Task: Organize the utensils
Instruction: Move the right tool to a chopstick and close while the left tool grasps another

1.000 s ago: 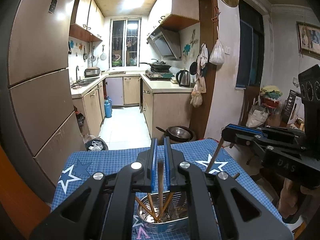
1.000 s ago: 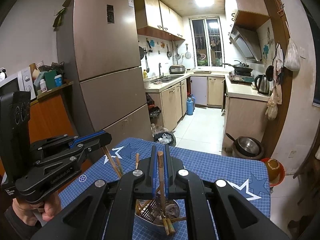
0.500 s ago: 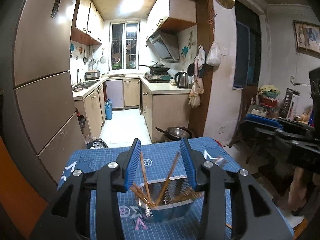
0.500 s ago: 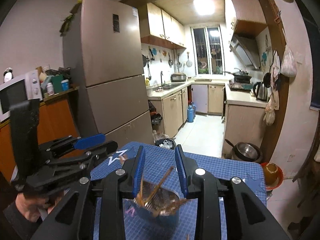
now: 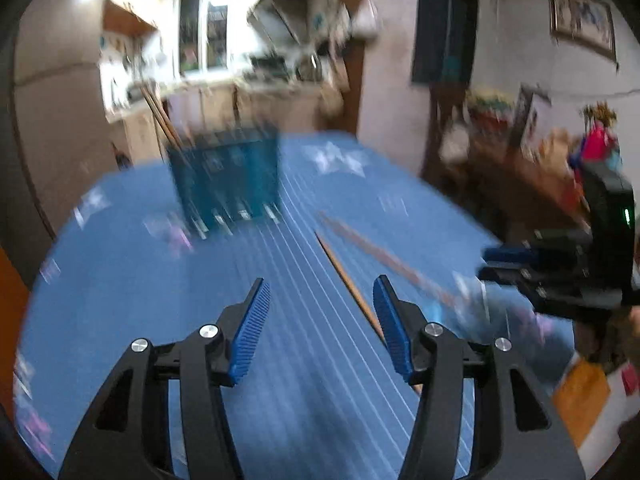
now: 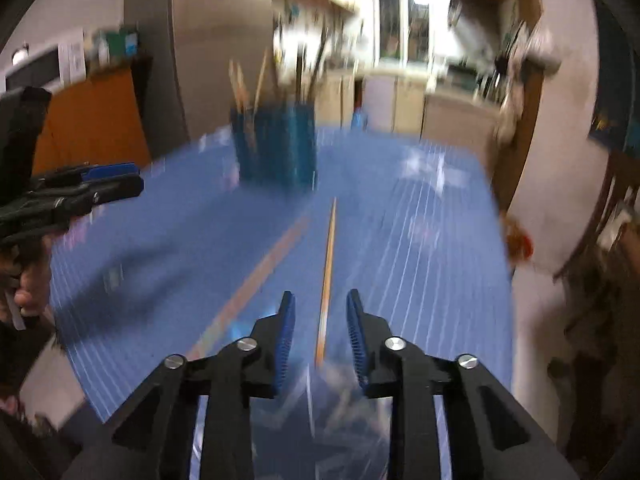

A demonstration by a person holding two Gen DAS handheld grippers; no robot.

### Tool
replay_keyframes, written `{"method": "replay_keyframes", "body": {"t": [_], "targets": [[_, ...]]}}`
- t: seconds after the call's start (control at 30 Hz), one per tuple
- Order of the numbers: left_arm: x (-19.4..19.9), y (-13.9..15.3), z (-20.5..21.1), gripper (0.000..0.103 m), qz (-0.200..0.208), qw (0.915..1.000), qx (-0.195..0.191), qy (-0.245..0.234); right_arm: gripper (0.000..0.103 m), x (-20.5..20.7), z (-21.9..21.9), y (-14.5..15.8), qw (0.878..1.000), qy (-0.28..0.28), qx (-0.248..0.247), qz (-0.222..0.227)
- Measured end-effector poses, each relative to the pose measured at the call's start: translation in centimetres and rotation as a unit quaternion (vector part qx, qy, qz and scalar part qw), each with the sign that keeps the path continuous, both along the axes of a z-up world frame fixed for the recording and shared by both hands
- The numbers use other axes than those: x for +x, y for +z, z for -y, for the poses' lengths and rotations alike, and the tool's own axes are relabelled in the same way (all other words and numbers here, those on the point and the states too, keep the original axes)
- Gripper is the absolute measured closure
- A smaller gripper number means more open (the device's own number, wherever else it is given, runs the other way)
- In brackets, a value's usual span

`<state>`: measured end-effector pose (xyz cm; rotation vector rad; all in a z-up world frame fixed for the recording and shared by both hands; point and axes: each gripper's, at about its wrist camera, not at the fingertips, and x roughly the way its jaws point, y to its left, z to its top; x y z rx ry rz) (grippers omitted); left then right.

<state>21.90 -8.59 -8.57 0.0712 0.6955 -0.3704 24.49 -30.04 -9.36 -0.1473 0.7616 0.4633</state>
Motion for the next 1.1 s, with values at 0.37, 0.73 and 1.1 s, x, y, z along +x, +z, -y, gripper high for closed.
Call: {"method": "replay_keyframes", "body": {"t": [0.37,0.73,1.1], "targets": [[-1.0,-5.9,4.6,0.053,-0.061,0.9980,0.018,0.000,0.077,1.7,-1.9,-3.6,0.998,0.021,-0.042,-0.042],[-2.3,-7.1,6.5,0.074,-0.051,0.9965,0.065,0.011,0.092,1.9,-2.3,-3.9,0.998,0.016,-0.040,-0.037],[-2.3,-6.9,6.9,0.070,-0.059,0.9966,0.054,0.022,0.091,2.6,-2.4,-4.0,0.999,0.009,-0.031,-0.042]]}}
